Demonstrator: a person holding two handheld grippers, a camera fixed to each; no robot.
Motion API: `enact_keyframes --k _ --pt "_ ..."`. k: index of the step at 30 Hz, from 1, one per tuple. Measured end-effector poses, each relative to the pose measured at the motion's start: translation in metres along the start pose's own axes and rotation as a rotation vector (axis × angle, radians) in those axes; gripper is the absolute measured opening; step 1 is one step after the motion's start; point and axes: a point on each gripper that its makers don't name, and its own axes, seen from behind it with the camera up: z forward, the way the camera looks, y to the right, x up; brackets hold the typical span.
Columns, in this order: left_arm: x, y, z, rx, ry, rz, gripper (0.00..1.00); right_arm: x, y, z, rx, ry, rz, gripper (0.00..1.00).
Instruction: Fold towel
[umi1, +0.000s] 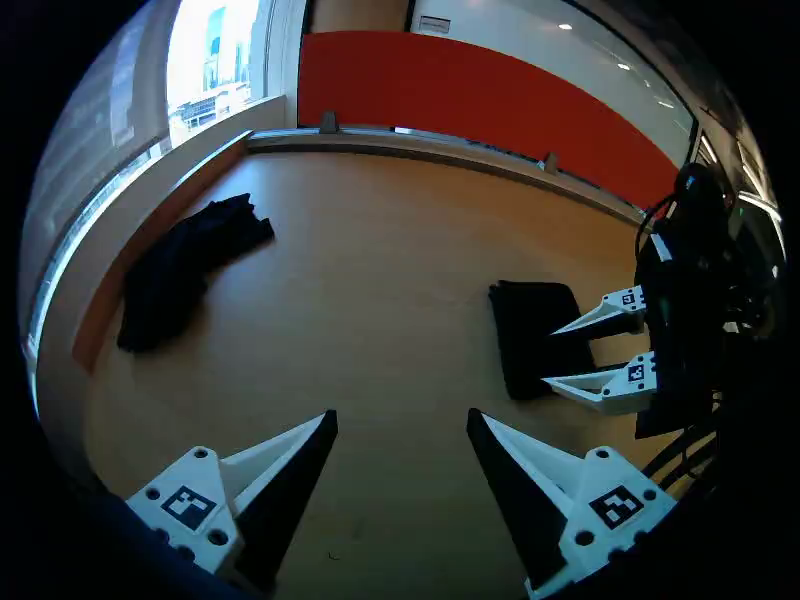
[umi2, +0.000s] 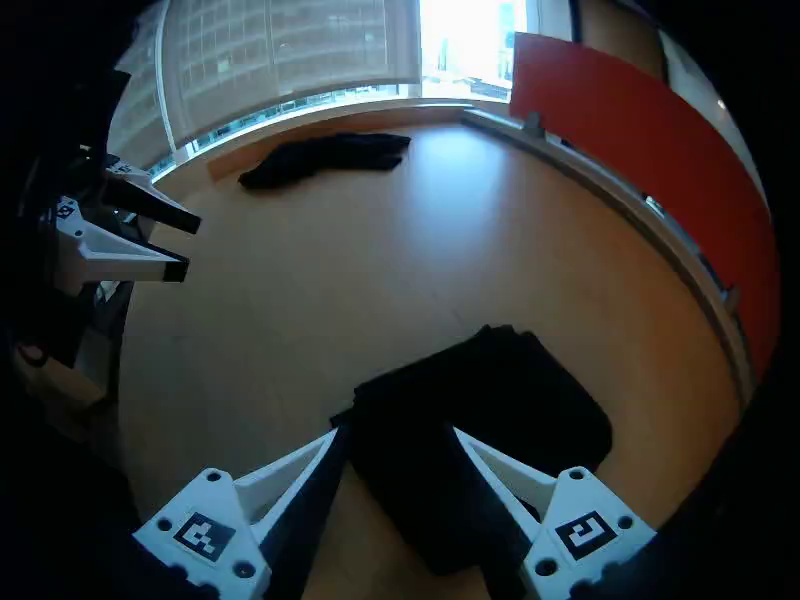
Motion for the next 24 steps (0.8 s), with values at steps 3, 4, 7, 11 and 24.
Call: enact_keyframes --k 3,4,7,11,24 --pt "0.001 0.000 0.000 0.003 0.001 0.002 0.96 -0.003 0.003 -0.003 -0.007 0.002 0.008 0.70" --pt "0.001 0.000 0.001 0.003 0.002 0.003 0.96 -0.005 0.005 -0.005 -0.011 0.002 0.010 0.70" --pt "0.003 0.000 0.001 0.005 0.003 0.004 0.96 -0.011 0.009 -0.010 -0.024 -0.001 0.018 0.70" --pt "0.005 0.001 0.001 0.003 0.007 0.003 0.97 -0.023 0.017 -0.020 -0.043 -0.007 0.035 0.70" --pt "0.009 0.008 0.005 -0.005 0.006 0.016 0.96 -0.066 0.035 -0.047 -0.097 -0.043 0.086 0.70"
